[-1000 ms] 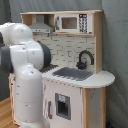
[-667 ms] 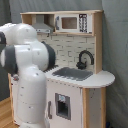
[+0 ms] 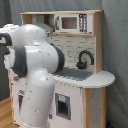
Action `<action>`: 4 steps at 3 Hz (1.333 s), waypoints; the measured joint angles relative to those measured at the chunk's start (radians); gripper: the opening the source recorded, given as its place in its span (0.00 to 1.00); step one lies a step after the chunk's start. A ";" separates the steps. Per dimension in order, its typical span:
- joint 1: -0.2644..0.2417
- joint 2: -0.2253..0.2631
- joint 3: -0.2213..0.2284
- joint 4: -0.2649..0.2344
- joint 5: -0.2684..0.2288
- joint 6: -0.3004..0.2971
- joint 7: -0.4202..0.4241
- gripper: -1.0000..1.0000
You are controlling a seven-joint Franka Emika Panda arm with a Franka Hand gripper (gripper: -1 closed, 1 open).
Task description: Play with the kitchen
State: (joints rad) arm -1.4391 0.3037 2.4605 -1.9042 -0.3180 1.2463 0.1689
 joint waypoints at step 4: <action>0.000 0.296 0.091 -0.187 -0.211 0.071 0.126 0.00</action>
State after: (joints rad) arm -1.4393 0.5994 2.5519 -2.0914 -0.5294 1.3176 0.2954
